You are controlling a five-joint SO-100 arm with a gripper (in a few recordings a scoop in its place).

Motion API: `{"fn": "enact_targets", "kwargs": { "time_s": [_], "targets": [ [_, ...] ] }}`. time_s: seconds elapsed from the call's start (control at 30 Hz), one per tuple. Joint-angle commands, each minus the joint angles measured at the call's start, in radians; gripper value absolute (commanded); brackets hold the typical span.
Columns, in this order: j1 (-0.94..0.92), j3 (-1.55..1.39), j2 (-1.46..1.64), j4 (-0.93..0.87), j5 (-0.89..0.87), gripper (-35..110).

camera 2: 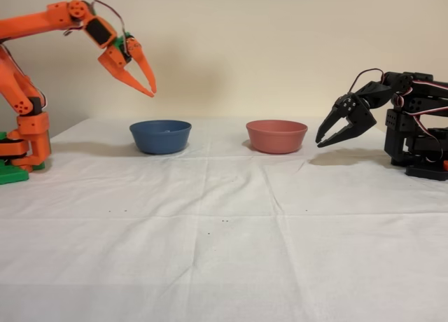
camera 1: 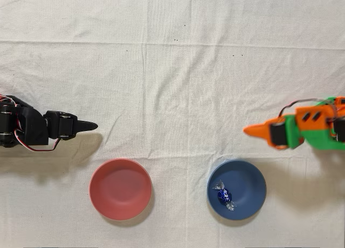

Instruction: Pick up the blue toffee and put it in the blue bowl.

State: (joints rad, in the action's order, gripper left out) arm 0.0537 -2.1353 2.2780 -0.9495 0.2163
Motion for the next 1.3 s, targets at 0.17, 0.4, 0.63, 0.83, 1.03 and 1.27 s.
{"fn": "enact_targets", "kwargs": {
  "time_s": [0.17,0.4,0.63,0.83,1.03,1.27],
  "targets": [
    [-0.071,-0.489,0.575,0.144,-0.012,0],
    [-0.074,-0.747,0.831,0.132,-0.038,0],
    [-0.072,-0.908,0.942,0.112,-0.026,0],
    [-0.077,-0.95,0.988,0.067,-0.046,0],
    [-0.08,-0.989,0.989,-0.011,-0.051,0],
    [-0.063,-0.989,0.989,-0.133,-0.017,0]
  ]
}}
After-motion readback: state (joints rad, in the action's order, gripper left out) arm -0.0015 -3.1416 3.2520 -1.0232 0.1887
